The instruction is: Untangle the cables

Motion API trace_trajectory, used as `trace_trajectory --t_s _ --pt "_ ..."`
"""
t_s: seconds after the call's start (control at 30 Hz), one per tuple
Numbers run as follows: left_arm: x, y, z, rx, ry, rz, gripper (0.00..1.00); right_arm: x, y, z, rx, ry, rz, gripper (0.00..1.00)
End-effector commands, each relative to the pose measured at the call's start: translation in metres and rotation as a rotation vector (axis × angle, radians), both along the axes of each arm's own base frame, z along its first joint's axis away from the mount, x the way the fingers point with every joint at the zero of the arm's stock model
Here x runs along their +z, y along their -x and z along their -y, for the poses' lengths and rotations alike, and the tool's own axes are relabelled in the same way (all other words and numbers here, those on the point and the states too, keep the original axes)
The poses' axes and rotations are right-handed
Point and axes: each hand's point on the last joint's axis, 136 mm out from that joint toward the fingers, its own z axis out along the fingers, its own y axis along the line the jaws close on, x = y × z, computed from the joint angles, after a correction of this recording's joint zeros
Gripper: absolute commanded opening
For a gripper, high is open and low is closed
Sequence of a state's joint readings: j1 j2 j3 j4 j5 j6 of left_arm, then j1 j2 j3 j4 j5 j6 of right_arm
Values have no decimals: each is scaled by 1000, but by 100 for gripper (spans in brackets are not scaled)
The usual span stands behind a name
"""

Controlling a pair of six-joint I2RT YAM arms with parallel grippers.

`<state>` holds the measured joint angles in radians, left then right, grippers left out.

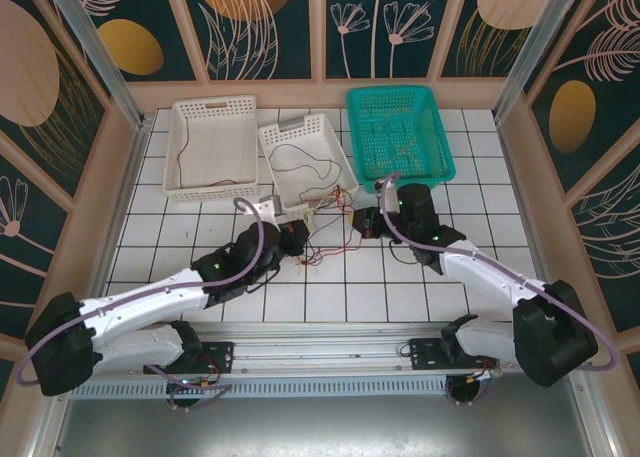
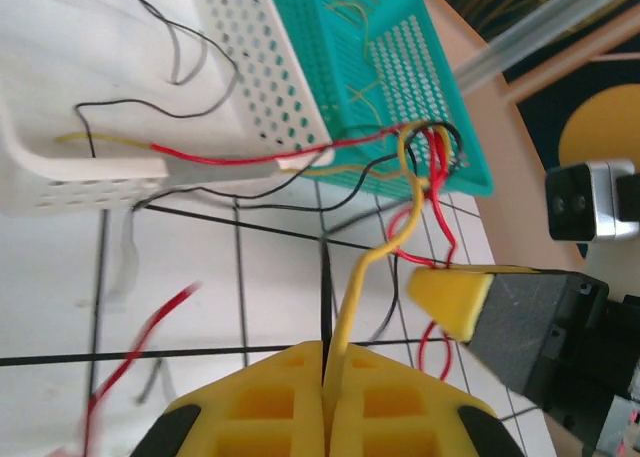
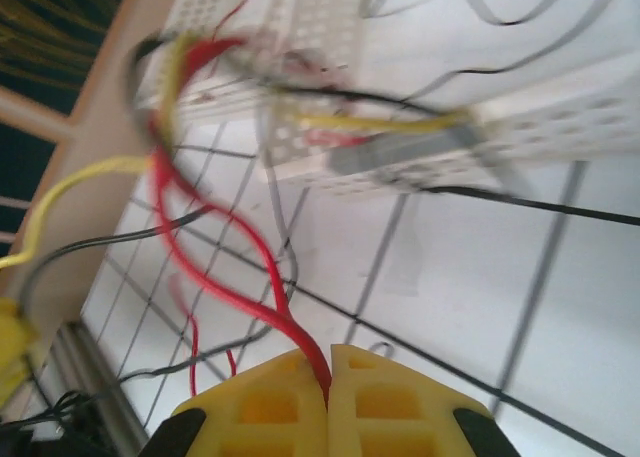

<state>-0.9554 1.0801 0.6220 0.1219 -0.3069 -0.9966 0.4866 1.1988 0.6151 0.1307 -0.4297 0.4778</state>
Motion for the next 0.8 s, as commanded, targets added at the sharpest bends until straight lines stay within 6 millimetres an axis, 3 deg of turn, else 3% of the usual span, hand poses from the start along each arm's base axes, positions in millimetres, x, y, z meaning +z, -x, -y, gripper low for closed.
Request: trace_trajectory --t_s 0.0,0.3,0.67,0.77 --pt "-6 -2 -39 117 -73 -8 0 -27 -14 49 -195 72 -87 0" --pt "25 5 -77 186 -138 44 0 -32 -17 111 -411 82 -120 0" --pt "65 13 -119 274 -230 120 0 -36 -8 207 -763 24 -175 0" --pt "72 15 -127 287 -244 132 0 -27 -5 218 -795 -25 -140 0"
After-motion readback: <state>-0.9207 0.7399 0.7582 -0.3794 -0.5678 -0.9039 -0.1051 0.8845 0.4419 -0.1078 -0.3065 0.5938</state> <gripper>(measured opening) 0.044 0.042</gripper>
